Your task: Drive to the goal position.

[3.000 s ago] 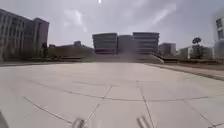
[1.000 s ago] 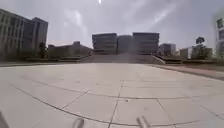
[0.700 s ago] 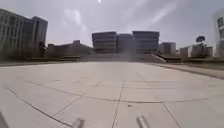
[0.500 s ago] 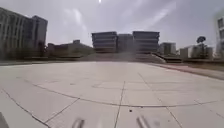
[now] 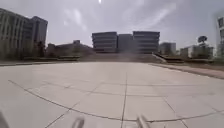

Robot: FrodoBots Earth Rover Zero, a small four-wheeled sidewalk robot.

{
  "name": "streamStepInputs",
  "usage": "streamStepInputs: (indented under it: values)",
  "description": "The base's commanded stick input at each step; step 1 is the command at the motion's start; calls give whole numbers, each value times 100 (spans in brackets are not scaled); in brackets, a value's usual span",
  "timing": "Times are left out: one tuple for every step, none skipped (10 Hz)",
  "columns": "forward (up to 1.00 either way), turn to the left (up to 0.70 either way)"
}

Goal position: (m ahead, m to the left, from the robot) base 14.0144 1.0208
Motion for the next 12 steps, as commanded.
streamStepInputs:
  values:
    - [70, 0]
    - [70, 0]
    - [70, 0]
    - [70, 0]
    - [70, 0]
    - [70, 0]
    - [70, 0]
    - [70, 0]
    - [70, 0]
    - [70, 0]
    - [70, 0]
    - [70, 0]
